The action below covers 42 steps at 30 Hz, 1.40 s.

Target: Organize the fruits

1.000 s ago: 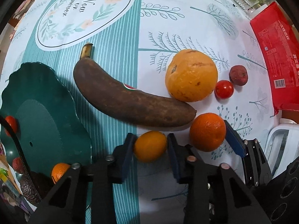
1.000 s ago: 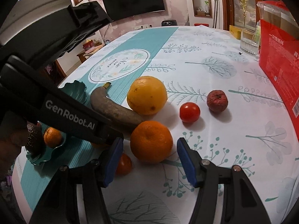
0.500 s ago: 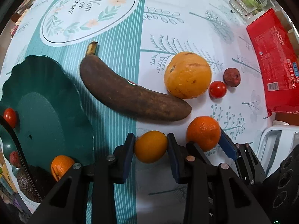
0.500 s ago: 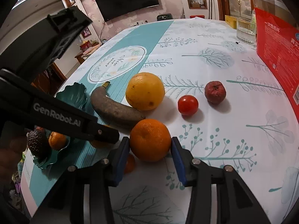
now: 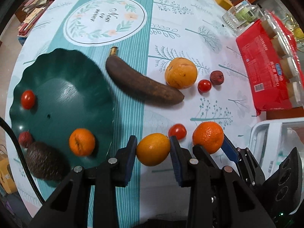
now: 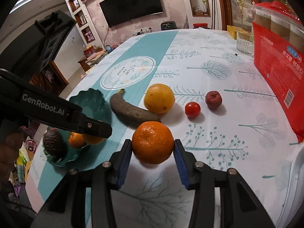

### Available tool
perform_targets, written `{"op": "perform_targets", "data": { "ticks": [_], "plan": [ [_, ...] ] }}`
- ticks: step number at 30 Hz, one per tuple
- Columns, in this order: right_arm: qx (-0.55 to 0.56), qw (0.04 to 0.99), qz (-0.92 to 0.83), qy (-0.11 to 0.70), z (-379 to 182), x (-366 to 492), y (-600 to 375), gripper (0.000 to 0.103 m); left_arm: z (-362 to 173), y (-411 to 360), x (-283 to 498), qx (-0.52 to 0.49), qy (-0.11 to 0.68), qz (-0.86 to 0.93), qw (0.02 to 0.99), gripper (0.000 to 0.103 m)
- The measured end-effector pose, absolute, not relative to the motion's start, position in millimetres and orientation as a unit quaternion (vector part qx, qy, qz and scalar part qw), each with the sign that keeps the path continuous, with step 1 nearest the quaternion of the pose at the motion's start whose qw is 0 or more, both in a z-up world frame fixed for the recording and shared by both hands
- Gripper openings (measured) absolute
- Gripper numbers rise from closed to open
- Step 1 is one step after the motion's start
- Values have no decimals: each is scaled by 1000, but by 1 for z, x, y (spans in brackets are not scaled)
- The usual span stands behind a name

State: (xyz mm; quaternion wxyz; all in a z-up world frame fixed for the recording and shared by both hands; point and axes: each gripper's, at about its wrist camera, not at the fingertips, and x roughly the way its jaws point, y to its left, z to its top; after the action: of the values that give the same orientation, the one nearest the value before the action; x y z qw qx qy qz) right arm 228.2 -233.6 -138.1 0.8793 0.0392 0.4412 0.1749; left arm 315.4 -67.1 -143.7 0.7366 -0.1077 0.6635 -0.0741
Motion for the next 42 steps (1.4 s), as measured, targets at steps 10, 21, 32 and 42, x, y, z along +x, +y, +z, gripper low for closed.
{"op": "perform_targets", "data": {
  "ticks": [10, 21, 32, 42],
  "plan": [
    [10, 877, 196, 439, -125, 187, -206, 45, -121, -33, 259, -131, 640, -70, 754, 33],
    [-27, 866, 218, 449, -121, 142, -153, 45, -120, 17, 201, -137, 644, -64, 750, 33],
    [-42, 854, 241, 459, -116, 118, -81, 45, -106, 85, 175, -133, 630, -67, 762, 33],
    [-13, 854, 236, 463, -121, 125, -25, 45, -100, 161, 182, -149, 594, -71, 787, 33]
  ]
}}
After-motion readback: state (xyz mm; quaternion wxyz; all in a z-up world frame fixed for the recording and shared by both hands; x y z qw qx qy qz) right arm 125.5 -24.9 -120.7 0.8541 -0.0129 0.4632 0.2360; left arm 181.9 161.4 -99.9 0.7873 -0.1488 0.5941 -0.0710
